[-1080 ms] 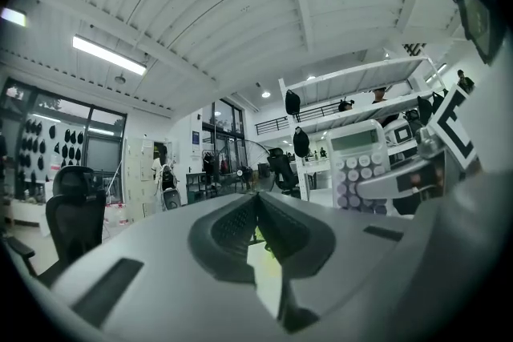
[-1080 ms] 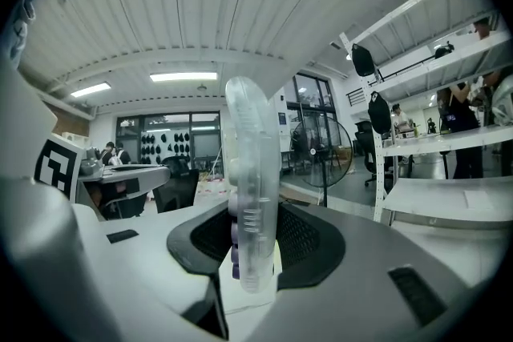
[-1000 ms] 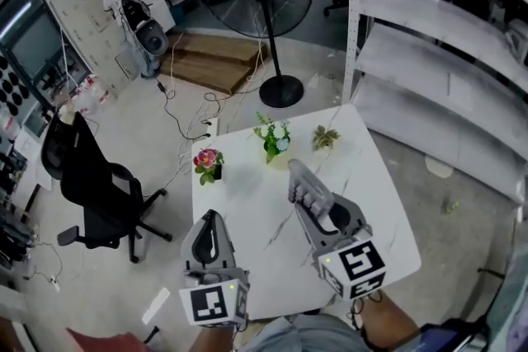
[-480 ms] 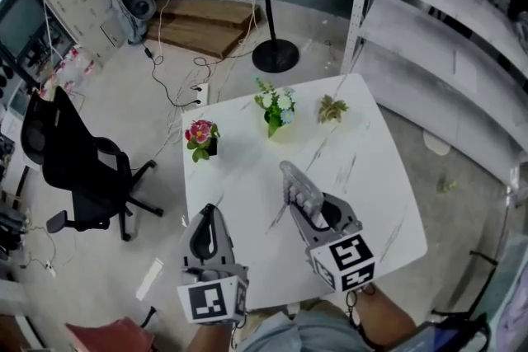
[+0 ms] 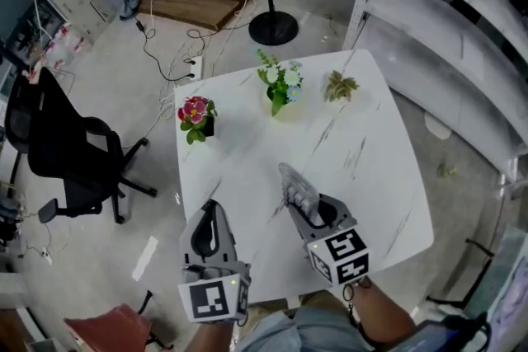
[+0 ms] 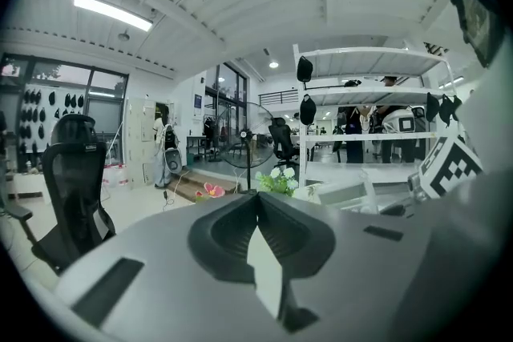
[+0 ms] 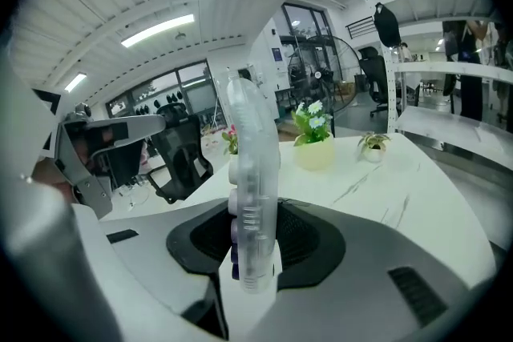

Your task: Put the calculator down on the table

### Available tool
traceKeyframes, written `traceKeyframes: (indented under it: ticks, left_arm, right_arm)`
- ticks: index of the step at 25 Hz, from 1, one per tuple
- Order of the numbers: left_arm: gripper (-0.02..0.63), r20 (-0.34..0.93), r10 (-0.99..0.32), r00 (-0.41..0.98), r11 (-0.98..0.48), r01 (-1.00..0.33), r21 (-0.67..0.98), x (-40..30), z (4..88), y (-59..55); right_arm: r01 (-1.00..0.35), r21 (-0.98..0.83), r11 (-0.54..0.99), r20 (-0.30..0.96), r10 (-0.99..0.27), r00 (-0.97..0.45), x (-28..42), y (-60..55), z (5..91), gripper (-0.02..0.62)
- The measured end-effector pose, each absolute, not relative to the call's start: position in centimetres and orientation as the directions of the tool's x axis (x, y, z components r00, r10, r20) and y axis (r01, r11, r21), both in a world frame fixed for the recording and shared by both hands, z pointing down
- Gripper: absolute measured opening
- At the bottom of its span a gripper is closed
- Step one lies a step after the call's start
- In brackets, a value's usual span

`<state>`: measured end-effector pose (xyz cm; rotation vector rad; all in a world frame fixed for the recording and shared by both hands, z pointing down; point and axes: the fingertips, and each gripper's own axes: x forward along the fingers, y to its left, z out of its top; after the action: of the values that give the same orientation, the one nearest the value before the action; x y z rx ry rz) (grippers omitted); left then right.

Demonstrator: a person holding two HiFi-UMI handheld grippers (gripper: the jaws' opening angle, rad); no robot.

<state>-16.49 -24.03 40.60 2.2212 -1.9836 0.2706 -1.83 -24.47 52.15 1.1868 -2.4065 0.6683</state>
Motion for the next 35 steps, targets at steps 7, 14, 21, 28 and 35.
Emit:
traceKeyframes:
  ticks: [7,14,21,28,35]
  left_arm:
    - [0.008,0.278,-0.955,0.101,-0.102,-0.995,0.01,-18.0,42.5,-24.8]
    - [0.008,0.298,-0.95,0.096,-0.093,-0.995,0.022,-18.7,44.5,-25.5]
    - [0.008,0.3,-0.949,0.098,-0.093,-0.995,0.032,-19.4,44.9,-26.4]
    - [0.008,0.322,-0.941,0.101,-0.091,-0.995,0.045,-19.7,45.4,-27.1]
    - [0.008,0.306,-0.948,0.093,-0.084,-0.996,0.041,-20.1,45.2,-27.7]
  right_arm:
    - [-0.804,-0.291,0.519,0.584,-0.569,-0.579,-3.0,-24.2,55.8,0.147]
    - [-0.798,-0.361,0.483,0.627,-0.508,-0.591,-3.5,-24.4,58.0,0.147]
    - [-0.802,-0.383,0.459,0.661,-0.47,-0.585,-3.7,-24.8,59.2,0.147]
    - [-0.801,-0.407,0.438,0.674,-0.447,-0.587,-3.8,-25.7,59.4,0.149]
    - [-0.805,-0.445,0.391,0.683,-0.433,-0.588,-3.5,-26.7,59.8,0.15]
